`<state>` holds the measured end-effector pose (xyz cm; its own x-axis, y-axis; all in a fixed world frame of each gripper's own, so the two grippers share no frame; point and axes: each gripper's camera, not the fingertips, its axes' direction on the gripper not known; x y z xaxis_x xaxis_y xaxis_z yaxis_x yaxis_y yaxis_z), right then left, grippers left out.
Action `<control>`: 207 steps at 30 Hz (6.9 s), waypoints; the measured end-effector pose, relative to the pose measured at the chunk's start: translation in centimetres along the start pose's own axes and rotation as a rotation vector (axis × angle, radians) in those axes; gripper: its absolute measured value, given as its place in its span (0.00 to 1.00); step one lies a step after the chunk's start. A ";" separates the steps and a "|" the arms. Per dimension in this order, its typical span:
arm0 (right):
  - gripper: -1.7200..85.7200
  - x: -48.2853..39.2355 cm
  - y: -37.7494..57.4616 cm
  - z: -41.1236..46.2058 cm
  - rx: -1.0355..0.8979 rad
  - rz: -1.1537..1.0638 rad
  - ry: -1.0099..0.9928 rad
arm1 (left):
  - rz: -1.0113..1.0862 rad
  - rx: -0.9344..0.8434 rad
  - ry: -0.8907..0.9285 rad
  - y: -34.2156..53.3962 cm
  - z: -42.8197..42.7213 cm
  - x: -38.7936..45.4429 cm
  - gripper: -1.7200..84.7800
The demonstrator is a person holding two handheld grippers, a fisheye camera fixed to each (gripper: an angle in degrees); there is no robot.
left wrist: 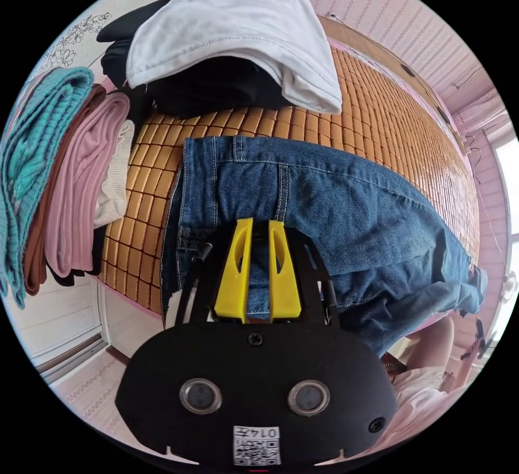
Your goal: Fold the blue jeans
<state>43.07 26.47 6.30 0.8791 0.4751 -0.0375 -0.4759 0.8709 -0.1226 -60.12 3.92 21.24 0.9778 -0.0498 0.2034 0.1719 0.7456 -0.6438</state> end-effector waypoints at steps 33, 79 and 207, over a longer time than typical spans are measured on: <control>0.02 -28.2 -23.5 32.5 0.044 -0.309 0.071 | 0.092 0.015 -0.334 -2.1 1.0 11.0 0.10; 0.14 -10.9 -12.7 11.6 0.054 -0.130 0.075 | 0.414 0.186 0.149 11.0 -6.4 17.9 0.07; 0.15 12.4 -1.4 6.5 -0.227 0.332 -0.298 | -0.695 0.166 0.346 26.4 -0.5 -10.8 0.16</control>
<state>54.52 31.94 12.44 0.6201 0.7659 0.1698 -0.6819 0.6333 -0.3660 -66.06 23.84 1.71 0.6395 -0.7234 0.2602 0.7630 0.5558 -0.3299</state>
